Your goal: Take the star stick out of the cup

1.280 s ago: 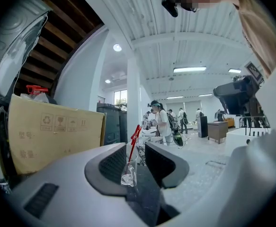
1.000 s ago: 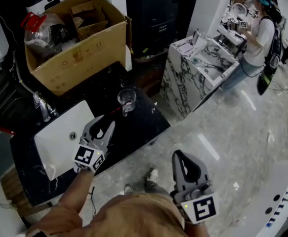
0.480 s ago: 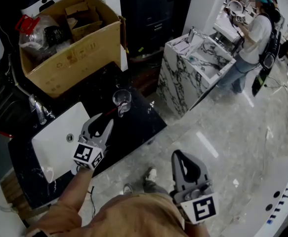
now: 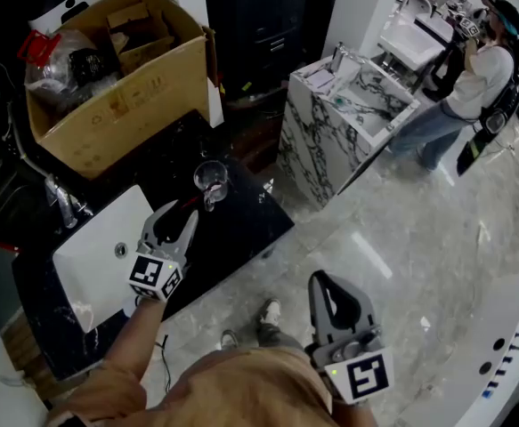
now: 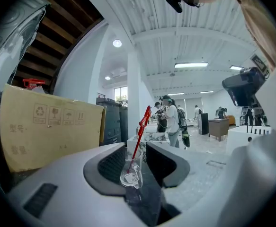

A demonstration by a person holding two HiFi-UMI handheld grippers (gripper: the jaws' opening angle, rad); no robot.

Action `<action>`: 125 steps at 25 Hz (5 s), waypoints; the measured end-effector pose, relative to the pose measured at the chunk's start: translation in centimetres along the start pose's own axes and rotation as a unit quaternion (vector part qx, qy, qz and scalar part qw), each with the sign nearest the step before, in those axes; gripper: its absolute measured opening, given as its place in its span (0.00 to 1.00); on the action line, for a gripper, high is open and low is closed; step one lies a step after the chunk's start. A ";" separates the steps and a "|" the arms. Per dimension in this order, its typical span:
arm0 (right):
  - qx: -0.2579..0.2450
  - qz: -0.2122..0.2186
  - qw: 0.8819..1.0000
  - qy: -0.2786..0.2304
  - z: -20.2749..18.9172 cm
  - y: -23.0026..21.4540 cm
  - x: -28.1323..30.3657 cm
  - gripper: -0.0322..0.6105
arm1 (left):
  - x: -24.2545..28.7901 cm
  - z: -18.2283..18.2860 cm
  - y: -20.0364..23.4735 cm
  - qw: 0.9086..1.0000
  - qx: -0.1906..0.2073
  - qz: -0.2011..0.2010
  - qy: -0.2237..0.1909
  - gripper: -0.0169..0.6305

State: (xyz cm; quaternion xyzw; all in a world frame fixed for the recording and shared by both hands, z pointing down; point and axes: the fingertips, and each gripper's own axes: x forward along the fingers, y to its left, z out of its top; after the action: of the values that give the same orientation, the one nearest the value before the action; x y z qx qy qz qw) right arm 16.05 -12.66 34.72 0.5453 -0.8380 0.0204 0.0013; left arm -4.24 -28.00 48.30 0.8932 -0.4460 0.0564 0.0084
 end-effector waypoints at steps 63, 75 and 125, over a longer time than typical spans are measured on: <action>0.006 -0.029 1.000 0.009 -0.6 -3.8 -0.3 0.05 | 5.5 -1.4 0.6 1.000 -0.030 0.000 0.007 0.19; 0.006 -0.033 0.999 0.008 -0.5 -4.1 -0.6 0.05 | 5.9 -1.1 0.6 1.000 -0.022 0.006 0.007 0.07; 0.026 0.038 0.998 -0.032 0.6 -2.6 0.3 0.05 | 3.1 4.4 1.3 0.998 -0.002 0.053 -0.022 0.05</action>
State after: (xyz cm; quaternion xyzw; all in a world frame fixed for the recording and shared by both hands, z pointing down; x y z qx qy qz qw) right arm 18.35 -14.00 34.18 0.5131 -0.8570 0.0250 -0.0408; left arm -3.01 -31.57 44.26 0.8692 -0.4931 0.0359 -0.0030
